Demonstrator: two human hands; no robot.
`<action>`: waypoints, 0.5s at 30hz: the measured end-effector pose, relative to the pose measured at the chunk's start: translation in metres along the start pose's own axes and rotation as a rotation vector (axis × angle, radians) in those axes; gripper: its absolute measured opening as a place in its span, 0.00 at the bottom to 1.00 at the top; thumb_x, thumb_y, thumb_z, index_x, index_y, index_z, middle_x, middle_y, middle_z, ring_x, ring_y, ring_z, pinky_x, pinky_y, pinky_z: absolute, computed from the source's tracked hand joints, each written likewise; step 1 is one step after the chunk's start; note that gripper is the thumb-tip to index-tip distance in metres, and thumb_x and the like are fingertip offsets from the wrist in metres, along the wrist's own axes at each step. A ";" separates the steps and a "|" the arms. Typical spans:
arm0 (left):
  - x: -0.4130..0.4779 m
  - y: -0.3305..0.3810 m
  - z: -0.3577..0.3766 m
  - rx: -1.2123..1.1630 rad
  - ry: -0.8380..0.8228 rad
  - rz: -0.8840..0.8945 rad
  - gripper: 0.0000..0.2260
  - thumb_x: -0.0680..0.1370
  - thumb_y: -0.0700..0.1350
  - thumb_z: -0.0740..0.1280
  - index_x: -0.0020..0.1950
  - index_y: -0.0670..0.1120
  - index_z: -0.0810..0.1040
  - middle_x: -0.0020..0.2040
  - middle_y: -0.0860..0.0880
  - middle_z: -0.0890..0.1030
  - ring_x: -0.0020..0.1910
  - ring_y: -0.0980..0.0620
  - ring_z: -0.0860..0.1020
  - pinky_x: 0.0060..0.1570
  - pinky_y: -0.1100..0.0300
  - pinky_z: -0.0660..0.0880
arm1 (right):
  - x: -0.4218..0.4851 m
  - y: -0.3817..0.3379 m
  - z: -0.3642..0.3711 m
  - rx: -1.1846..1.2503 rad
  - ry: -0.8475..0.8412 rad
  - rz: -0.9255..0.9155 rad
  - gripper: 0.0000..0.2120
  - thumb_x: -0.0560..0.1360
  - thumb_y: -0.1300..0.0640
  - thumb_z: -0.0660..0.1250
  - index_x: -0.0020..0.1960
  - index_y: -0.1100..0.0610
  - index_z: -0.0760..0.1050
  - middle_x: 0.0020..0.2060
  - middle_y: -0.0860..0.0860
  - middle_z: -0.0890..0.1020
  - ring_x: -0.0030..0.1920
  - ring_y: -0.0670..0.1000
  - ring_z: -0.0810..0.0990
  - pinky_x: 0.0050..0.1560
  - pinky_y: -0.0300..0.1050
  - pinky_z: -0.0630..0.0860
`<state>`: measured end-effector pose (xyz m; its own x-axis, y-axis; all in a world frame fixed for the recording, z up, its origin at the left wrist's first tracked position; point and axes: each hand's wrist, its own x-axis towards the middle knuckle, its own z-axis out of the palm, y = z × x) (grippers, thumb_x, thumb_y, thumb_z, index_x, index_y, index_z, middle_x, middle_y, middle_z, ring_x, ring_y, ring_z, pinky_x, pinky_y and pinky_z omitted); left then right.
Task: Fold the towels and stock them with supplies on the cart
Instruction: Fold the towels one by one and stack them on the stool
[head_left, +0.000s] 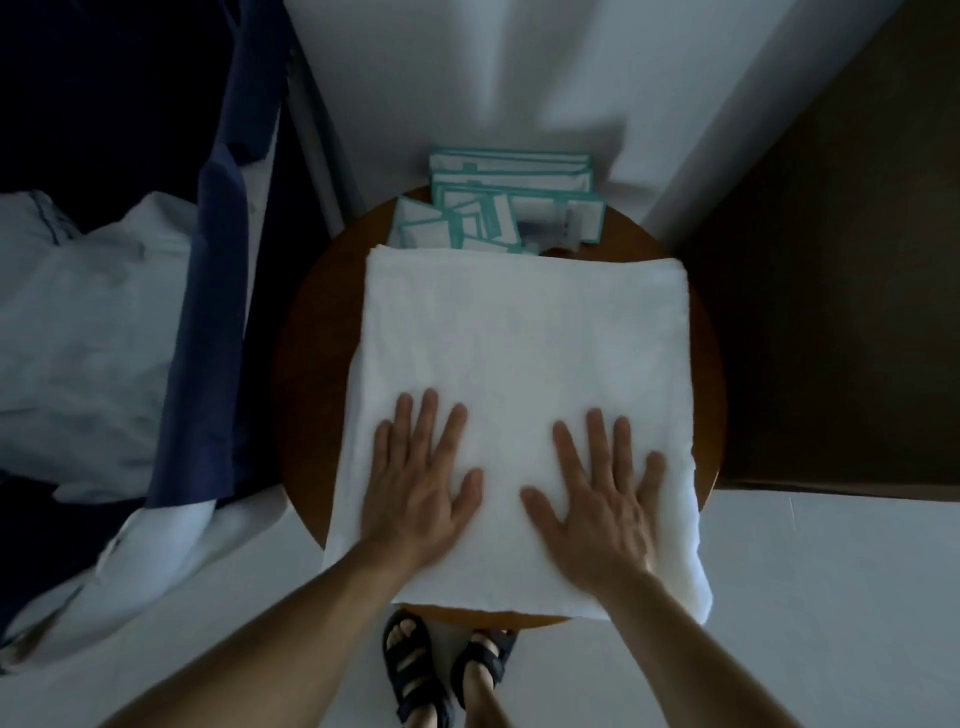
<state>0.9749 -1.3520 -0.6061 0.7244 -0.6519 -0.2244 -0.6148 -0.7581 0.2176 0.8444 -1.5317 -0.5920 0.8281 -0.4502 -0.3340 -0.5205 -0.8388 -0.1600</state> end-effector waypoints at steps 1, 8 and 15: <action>0.002 0.000 0.000 0.019 -0.007 -0.008 0.33 0.80 0.65 0.45 0.82 0.52 0.45 0.82 0.46 0.44 0.80 0.43 0.40 0.77 0.42 0.46 | 0.003 -0.001 0.002 0.004 0.021 0.003 0.38 0.77 0.27 0.41 0.80 0.42 0.32 0.79 0.48 0.32 0.78 0.54 0.29 0.74 0.60 0.28; 0.013 0.007 -0.042 0.015 -0.217 -0.060 0.33 0.79 0.65 0.41 0.81 0.54 0.38 0.81 0.48 0.36 0.78 0.46 0.31 0.76 0.47 0.33 | 0.009 -0.003 -0.009 -0.026 -0.082 0.019 0.40 0.73 0.24 0.33 0.79 0.41 0.30 0.76 0.45 0.25 0.75 0.53 0.23 0.74 0.63 0.30; 0.045 -0.036 -0.178 -0.009 0.132 -0.056 0.34 0.77 0.65 0.40 0.81 0.51 0.48 0.82 0.49 0.47 0.80 0.47 0.41 0.76 0.45 0.43 | 0.046 -0.106 -0.098 0.006 0.117 -0.126 0.36 0.74 0.25 0.32 0.75 0.39 0.25 0.75 0.44 0.24 0.76 0.51 0.25 0.76 0.65 0.34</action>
<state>1.0853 -1.3507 -0.4551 0.7925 -0.5999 -0.1095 -0.5700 -0.7925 0.2169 0.9579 -1.4938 -0.4992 0.9052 -0.3747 -0.2005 -0.4121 -0.8890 -0.1995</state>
